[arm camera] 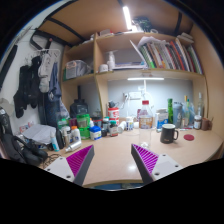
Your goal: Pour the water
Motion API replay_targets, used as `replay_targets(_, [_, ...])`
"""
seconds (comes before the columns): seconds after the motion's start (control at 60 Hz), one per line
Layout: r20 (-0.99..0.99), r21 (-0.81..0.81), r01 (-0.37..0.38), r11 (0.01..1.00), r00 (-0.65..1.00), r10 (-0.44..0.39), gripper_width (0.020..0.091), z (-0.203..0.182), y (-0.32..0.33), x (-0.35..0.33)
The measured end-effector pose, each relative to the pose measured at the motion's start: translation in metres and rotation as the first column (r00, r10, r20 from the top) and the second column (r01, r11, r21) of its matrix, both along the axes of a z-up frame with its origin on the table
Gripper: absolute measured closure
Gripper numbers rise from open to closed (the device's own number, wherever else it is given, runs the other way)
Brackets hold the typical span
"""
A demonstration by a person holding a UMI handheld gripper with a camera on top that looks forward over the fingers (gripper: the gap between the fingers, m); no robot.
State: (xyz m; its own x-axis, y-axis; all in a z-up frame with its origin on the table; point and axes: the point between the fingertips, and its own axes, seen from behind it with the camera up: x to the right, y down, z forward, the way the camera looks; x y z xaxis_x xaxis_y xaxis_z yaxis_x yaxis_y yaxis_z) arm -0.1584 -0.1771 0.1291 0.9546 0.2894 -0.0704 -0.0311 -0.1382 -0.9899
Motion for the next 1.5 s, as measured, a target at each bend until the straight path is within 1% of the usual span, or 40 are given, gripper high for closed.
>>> replay_targets(0.083, [-0.010, 0.015, 0.003, 1.000, 1.000, -0.002, 0.0267, 0.005, 0.000, 0.000])
replay_targets(0.2, [-0.019, 0.023, -0.029, 0.999, 0.999, 0.030, 0.0266, 0.009, 0.000, -0.009])
replay_targets(0.35, [0.007, 0.040, -0.016, 0.999, 1.000, 0.016, 0.0266, 0.012, 0.007, -0.005])
replay_targets(0.483, [0.041, 0.049, 0.012, 0.999, 0.999, -0.014, 0.0266, 0.012, 0.028, 0.015])
replay_targets(0.617, [0.056, 0.048, 0.077, 0.996, 0.995, -0.080, 0.0267, 0.007, 0.065, 0.056])
replay_targets(0.7, [0.034, 0.054, 0.147, 0.988, 0.988, -0.149, 0.0267, 0.006, 0.098, 0.080])
replay_targets(0.733, [0.019, 0.046, 0.161, 0.986, 0.987, -0.162, 0.0267, 0.003, 0.112, 0.088])
replay_targets(0.833, [0.005, 0.019, 0.181, 0.983, 0.984, -0.181, 0.0264, -0.008, 0.150, 0.092])
replay_targets(0.967, [0.054, 0.014, 0.195, 0.981, 0.979, -0.196, 0.0266, -0.025, 0.195, 0.101])
replay_targets(1.15, [0.067, 0.043, 0.200, 0.979, 0.977, -0.202, 0.0273, -0.030, 0.248, 0.107])
replay_targets(1.2, [0.077, 0.053, 0.187, 0.981, 0.979, -0.191, 0.0298, -0.032, 0.261, 0.103])
replay_targets(1.217, [0.085, 0.059, 0.180, 0.982, 0.979, -0.185, 0.0321, -0.032, 0.264, 0.101])
replay_targets(1.267, [0.114, 0.068, 0.163, 0.984, 0.979, -0.170, 0.0550, -0.035, 0.273, 0.097])
replay_targets(1.333, [0.129, 0.081, 0.202, 0.976, 0.969, -0.211, 0.0554, -0.034, 0.279, 0.106])
replay_targets(1.35, [0.123, 0.082, 0.212, 0.974, 0.968, -0.221, 0.0582, -0.033, 0.280, 0.107])
replay_targets(1.367, [0.116, 0.081, 0.216, 0.973, 0.968, -0.224, 0.0589, -0.034, 0.281, 0.108])
replay_targets(1.433, [0.100, 0.093, 0.197, 0.976, 0.974, -0.206, 0.0644, -0.034, 0.284, 0.103])
replay_targets(1.467, [0.097, 0.093, 0.190, 0.977, 0.975, -0.199, 0.0643, -0.034, 0.285, 0.104])
replay_targets(1.483, [0.093, 0.090, 0.188, 0.978, 0.976, -0.196, 0.0659, -0.034, 0.285, 0.105])
replay_targets(1.5, [0.086, 0.085, 0.189, 0.978, 0.977, -0.196, 0.0661, -0.034, 0.285, 0.105])
